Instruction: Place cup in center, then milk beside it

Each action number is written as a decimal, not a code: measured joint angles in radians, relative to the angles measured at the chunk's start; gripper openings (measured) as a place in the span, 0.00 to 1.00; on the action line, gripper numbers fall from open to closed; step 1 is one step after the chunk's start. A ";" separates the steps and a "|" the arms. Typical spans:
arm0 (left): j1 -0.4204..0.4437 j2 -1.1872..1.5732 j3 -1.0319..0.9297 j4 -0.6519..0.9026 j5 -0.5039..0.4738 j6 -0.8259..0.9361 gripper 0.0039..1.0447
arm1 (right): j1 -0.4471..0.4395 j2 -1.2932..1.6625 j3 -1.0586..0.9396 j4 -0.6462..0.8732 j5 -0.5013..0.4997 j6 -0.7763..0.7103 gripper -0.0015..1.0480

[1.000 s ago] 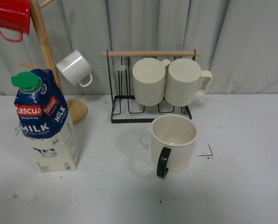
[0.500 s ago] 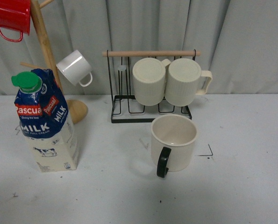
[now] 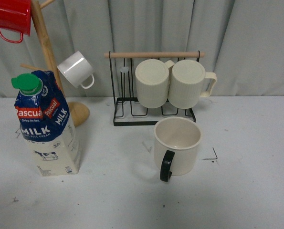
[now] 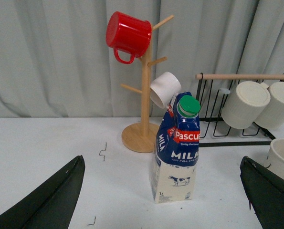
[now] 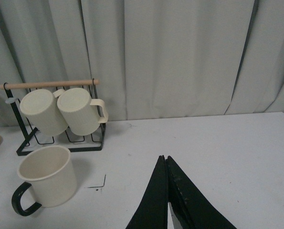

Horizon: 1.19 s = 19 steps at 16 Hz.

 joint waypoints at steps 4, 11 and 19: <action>0.000 0.000 0.000 0.001 0.000 0.000 0.94 | 0.000 -0.167 0.001 -0.185 -0.002 0.000 0.02; 0.058 0.176 0.128 -0.276 0.082 -0.021 0.94 | 0.000 -0.167 0.001 -0.177 -0.003 -0.002 0.57; -0.010 1.009 0.582 0.282 0.137 -0.029 0.94 | 0.000 -0.167 0.001 -0.177 -0.003 -0.002 0.94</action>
